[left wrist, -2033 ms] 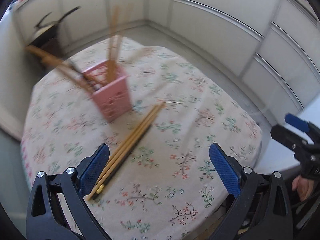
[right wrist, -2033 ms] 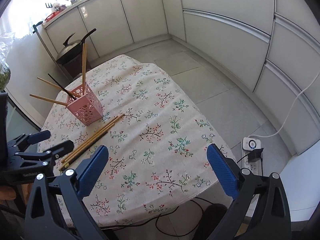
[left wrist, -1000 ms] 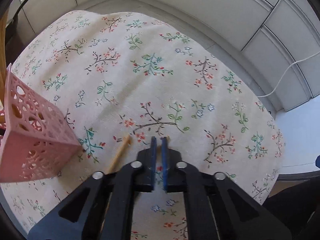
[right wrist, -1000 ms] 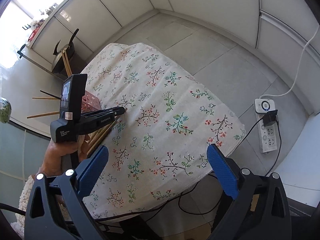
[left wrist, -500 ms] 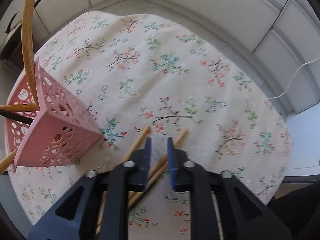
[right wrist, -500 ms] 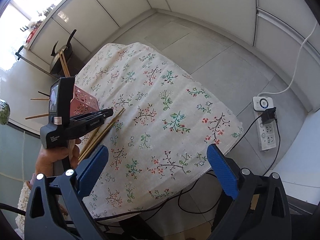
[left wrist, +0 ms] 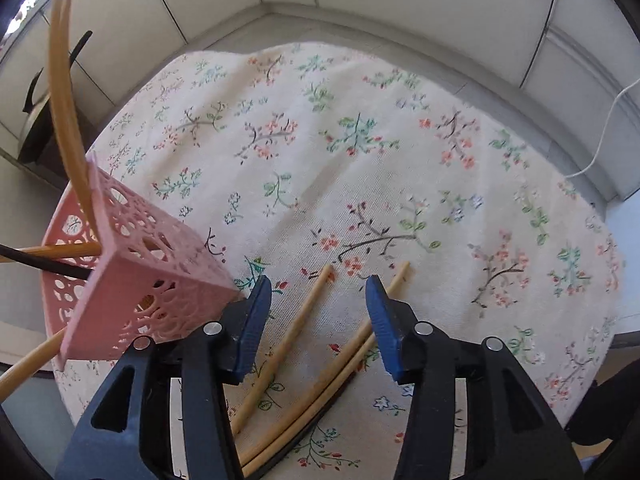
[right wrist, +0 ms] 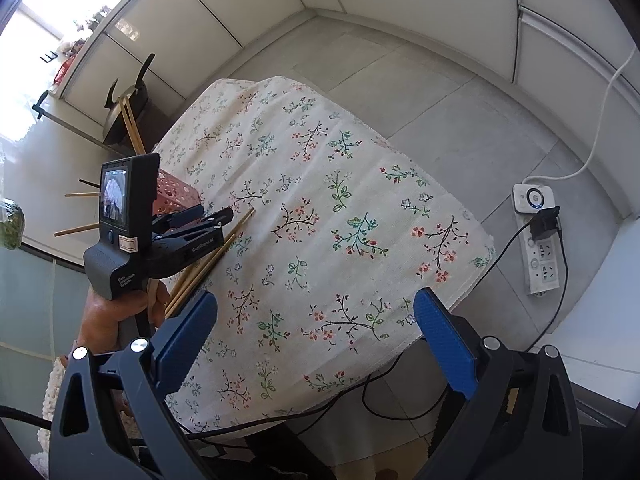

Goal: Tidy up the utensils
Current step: 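Lower the left tool onto the chopstick pile and grasp a bamboo chopstick, then grasp a bamboo chopstick with the right tool while the left tool lifts its chopstick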

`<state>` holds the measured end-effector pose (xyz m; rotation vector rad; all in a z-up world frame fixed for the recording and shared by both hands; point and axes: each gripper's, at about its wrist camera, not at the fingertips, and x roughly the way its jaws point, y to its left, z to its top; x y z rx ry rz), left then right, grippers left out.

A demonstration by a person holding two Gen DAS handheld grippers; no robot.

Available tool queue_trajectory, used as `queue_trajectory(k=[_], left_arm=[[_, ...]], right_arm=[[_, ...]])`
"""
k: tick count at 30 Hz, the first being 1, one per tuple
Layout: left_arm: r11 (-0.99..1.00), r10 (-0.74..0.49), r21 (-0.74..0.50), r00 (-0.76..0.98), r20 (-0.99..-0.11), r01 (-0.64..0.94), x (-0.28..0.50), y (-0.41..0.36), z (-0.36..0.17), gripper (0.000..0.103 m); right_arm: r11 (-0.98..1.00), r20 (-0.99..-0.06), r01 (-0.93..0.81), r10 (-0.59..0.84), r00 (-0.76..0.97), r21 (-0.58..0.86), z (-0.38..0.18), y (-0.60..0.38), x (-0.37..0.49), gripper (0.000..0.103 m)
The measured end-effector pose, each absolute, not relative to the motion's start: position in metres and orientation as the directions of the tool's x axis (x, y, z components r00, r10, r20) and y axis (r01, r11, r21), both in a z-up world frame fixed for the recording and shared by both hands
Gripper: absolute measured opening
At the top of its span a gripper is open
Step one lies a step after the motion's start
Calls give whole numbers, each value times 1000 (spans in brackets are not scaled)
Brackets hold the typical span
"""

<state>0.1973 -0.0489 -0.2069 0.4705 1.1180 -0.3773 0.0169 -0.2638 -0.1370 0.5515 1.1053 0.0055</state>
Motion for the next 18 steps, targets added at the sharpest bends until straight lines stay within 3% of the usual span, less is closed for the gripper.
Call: queue_trajectory(k=[2, 4, 5, 12, 18], left_arm=[[847, -47, 162, 375, -926, 506, 201, -48, -215, 46], [861, -94, 85, 322, -942, 502, 205, -45, -214, 29], [866, -107, 62, 305, -946, 496, 205, -45, -214, 15], [862, -110, 109, 392, -913, 495, 186, -47, -199, 10], [879, -208, 59, 493, -845, 473, 152, -25, -132, 7]], right_arm=[[866, -845, 267, 269, 462, 422, -137, -263, 17, 96], [867, -847, 268, 268, 459, 420, -138, -263, 17, 96], [868, -848, 267, 268, 457, 418, -138, -263, 17, 96], [871, -849, 275, 250, 465, 407, -139, -263, 17, 96], [860, -849, 293, 256, 461, 419, -141, -263, 23, 96]])
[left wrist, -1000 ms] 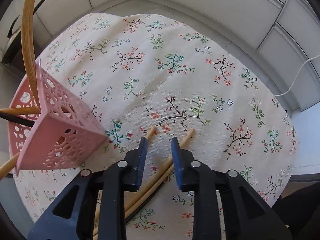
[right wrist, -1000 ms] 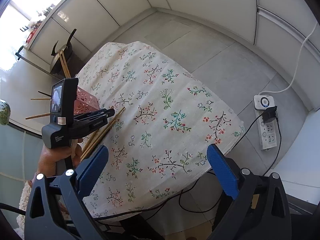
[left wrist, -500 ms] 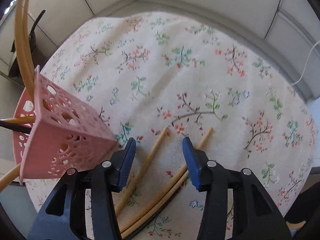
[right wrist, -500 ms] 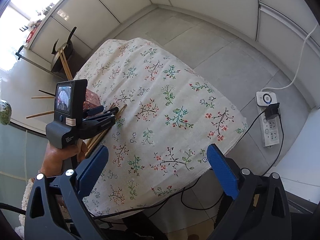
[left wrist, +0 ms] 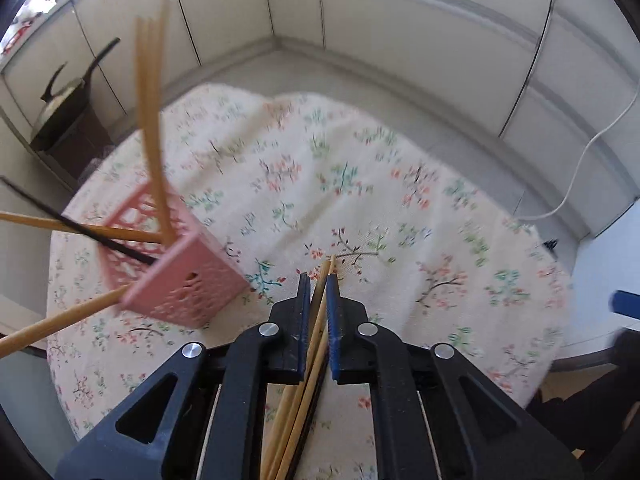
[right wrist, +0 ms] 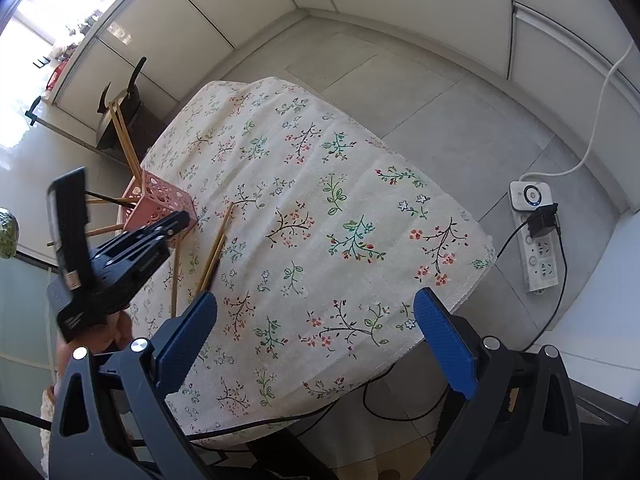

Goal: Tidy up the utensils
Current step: 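Grasp a bamboo chopstick with the right tool while the left tool lifts its chopstick, then insert the left tool's chopstick into the pink holder and open it while the right tool carries its chopstick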

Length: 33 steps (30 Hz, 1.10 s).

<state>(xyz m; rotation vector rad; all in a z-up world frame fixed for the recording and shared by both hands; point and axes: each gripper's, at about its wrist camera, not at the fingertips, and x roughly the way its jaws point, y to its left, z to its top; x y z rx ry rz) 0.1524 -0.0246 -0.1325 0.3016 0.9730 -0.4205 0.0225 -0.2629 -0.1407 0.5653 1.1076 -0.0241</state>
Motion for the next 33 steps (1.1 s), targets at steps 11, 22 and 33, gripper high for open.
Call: queue_trajectory(k=[11, 22, 33], left_arm=[[913, -285, 4, 645, -709, 408, 69, 31, -55, 6], [944, -266, -1, 756, -598, 331, 23, 80, -20, 4], [963, -244, -37, 808, -536, 266, 13, 111, -1, 4]], right_arm=[[777, -822, 328, 396, 410, 538, -149, -234, 86, 91], [870, -894, 266, 335, 297, 414, -192, -153, 173, 51], [885, -924, 294, 294, 246, 360, -231, -123, 204, 8]])
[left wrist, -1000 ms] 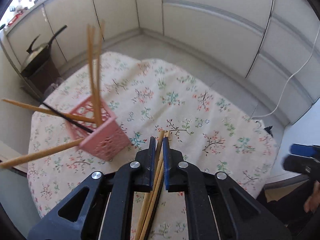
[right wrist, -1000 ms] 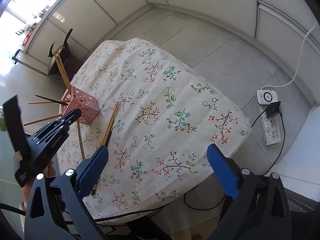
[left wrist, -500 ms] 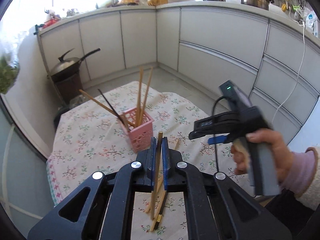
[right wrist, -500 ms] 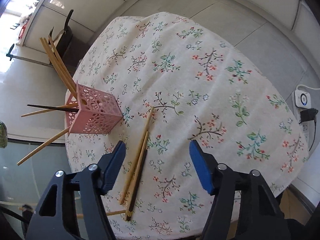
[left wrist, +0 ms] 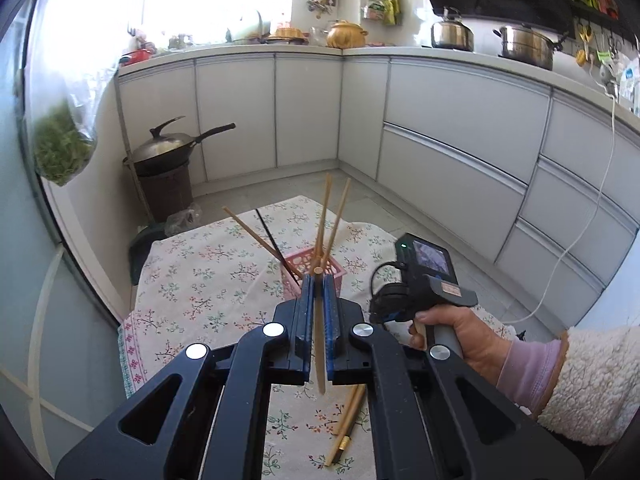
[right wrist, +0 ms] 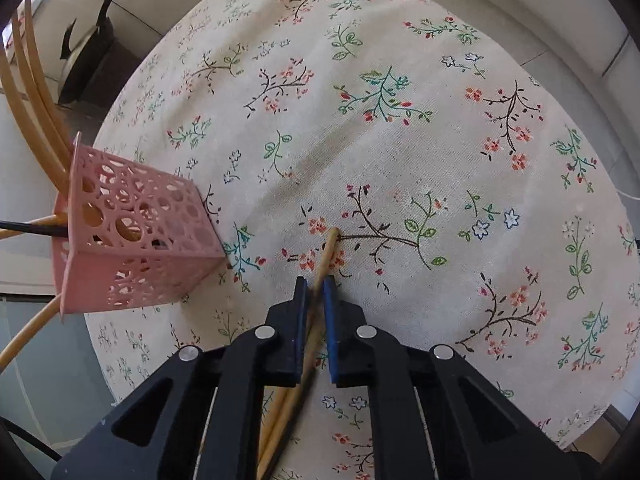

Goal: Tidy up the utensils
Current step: 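Insert the left tool's chopstick into the pink holder and open it while the right tool carries its chopstick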

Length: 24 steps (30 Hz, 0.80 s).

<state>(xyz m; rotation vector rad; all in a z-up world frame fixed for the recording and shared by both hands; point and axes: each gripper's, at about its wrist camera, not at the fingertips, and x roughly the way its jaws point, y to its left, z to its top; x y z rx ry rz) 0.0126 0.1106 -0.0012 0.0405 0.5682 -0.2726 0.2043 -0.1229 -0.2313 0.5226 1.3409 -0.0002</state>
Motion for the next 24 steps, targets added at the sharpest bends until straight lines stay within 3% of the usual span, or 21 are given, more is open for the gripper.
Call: queue_trajectory(k=[6, 24], left_arm=[[971, -233, -79, 826, -513, 225, 11, 125, 7, 4], [967, -244, -173, 870, -428, 186, 6, 119, 33, 4]], right_arm=[[868, -873, 265, 305, 381, 419, -201, -142, 183, 7], [875, -665, 76, 304, 682, 478, -31, -191, 75, 5]])
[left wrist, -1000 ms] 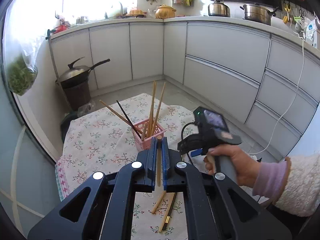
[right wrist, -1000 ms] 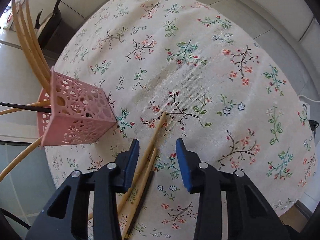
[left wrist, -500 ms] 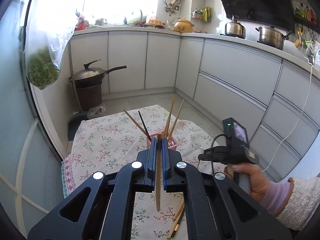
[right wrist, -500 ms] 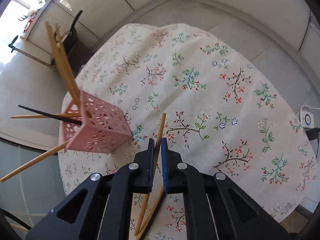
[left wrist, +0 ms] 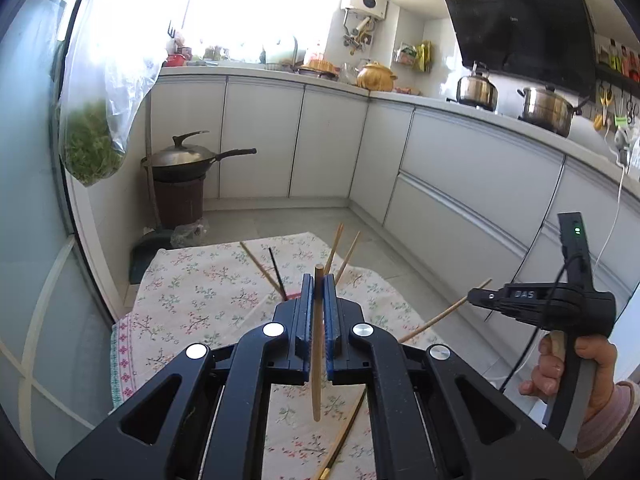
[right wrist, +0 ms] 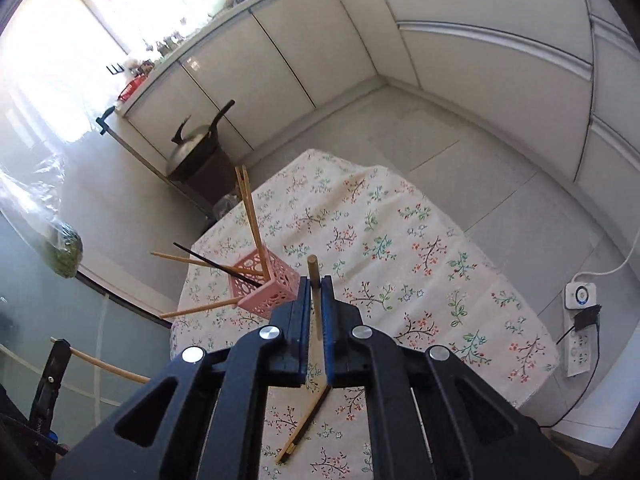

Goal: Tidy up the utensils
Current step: 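Insert the left tool's chopstick into the pink holder and open it while the right tool carries its chopstick, then insert the right tool's chopstick into the pink holder and open it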

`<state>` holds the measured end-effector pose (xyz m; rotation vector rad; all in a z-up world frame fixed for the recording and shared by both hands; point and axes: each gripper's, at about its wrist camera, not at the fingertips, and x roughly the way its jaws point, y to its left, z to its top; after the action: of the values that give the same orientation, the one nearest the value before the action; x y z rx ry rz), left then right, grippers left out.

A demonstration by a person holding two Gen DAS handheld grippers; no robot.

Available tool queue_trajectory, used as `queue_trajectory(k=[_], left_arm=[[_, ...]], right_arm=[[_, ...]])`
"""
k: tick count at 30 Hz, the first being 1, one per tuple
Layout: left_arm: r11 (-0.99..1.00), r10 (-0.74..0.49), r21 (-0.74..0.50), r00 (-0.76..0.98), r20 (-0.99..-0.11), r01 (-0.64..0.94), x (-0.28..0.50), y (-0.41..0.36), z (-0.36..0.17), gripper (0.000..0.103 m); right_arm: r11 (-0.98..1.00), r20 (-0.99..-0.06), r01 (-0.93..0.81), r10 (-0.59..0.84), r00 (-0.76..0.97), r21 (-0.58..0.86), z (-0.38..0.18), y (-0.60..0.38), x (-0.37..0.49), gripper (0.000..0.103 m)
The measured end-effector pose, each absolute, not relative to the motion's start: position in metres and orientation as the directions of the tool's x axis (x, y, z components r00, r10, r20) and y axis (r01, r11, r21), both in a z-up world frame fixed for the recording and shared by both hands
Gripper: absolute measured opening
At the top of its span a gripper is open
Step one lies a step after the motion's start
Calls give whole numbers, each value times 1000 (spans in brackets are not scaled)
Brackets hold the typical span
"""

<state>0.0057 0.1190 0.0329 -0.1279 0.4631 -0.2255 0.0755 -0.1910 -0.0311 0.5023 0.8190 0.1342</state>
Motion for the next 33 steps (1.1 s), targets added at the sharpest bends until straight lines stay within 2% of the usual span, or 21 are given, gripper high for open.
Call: queue_trajectory(k=[6, 14, 22, 25, 26, 28, 33], left_arm=[[956, -263, -220, 905, -335, 196, 16, 112, 65, 4], [958, -222, -233, 948, -227, 169, 55, 105, 107, 4], [972, -155, -213, 954, -255, 101, 114, 105, 102, 4], [979, -140, -185, 934, -329, 82, 140, 100, 78, 5], [977, -157, -190, 920, -358, 93, 148, 99, 68, 7], [982, -114, -181, 915, -386, 45, 148, 104, 55, 11], [956, -98, -294, 933, -347, -9, 107, 136, 61, 26]], right_arm=[[858, -598, 75, 289, 748, 509, 13, -219, 70, 6], [857, -552, 50, 284, 784, 512, 51, -229, 74, 6], [864, -539, 19, 297, 788, 504, 72, -225, 92, 6], [865, -530, 1, 307, 790, 502, 79, -220, 99, 6], [863, -527, -5, 314, 790, 506, 81, -218, 102, 6], [858, -522, -16, 327, 788, 514, 86, -214, 107, 6], [859, -497, -61, 351, 794, 508, 105, -198, 114, 6]])
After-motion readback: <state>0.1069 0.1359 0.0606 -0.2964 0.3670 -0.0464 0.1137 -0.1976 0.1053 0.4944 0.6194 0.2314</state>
